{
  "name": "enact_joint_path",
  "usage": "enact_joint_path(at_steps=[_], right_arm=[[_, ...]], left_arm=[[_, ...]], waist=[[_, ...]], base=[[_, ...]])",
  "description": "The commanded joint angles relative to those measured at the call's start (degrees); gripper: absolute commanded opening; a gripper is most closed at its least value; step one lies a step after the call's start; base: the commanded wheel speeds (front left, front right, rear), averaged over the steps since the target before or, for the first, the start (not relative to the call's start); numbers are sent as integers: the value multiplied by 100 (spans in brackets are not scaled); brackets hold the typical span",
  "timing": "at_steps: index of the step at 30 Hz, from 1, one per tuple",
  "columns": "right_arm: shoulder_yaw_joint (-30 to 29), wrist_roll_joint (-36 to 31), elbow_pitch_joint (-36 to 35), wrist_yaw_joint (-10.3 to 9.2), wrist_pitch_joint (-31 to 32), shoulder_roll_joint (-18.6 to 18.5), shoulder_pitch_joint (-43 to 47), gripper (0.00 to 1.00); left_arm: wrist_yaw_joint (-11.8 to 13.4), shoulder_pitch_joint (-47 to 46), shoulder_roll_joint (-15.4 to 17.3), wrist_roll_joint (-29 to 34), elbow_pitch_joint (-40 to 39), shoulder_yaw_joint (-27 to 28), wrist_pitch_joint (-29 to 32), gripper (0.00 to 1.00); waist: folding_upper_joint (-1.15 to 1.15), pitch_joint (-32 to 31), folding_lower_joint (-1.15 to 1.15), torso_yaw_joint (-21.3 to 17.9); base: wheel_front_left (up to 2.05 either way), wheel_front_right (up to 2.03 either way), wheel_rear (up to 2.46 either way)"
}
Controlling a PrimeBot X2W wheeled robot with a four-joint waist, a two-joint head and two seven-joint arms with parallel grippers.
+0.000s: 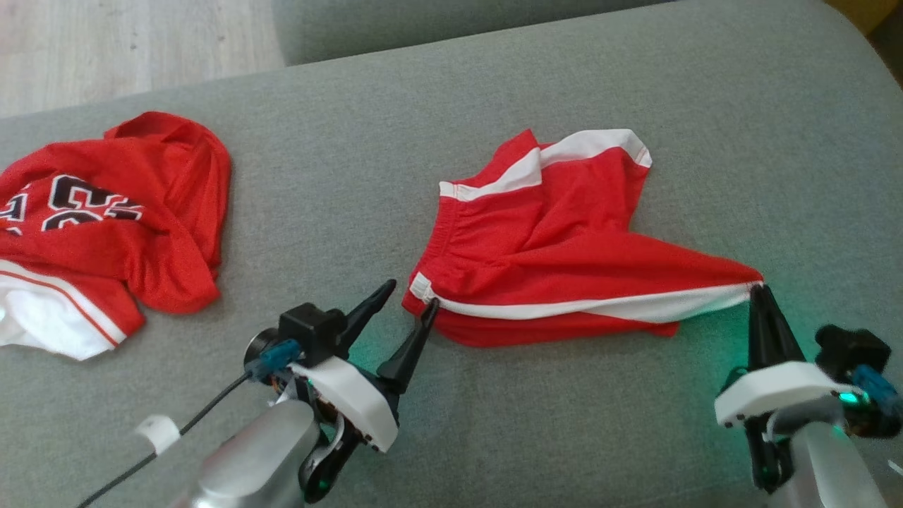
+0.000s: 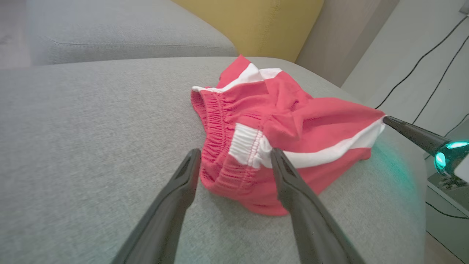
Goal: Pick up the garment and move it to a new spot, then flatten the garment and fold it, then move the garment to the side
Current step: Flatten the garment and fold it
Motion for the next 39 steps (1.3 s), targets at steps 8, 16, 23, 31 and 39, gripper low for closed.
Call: enact_joint_path(at_steps=[8,16,23,31,39], right_arm=[[283,-15,-85,-4,-83,-27,-284,0],[296,-33,-40,-4,-116,-27,-323,0],[383,-89,-152,-4,-151,-27,-375,0],[850,19,-989,-4,-177,-56,-633,0],[1534,286,-1517,-4,269,-504,-1959,0]], left_arm=[[9,-652,307,-689,-138,-456,-97,100],[9,-931,445,-1004,-201,-882,-226,0],[9,-1084,558,-850,-252,-928,-453,0],[142,-994,636,-291,-734,-18,-480,0],[270,-1454,1060,-31,-968,472,-380,0]], waist=[[0,101,0,-84],[0,148,0,-98],[0,42,0,-52],[0,-285,0,-3],[0,-693,0,-83]], base=[[0,0,0],[0,0,0],[0,0,0],[0,0,0],[0,0,0]])
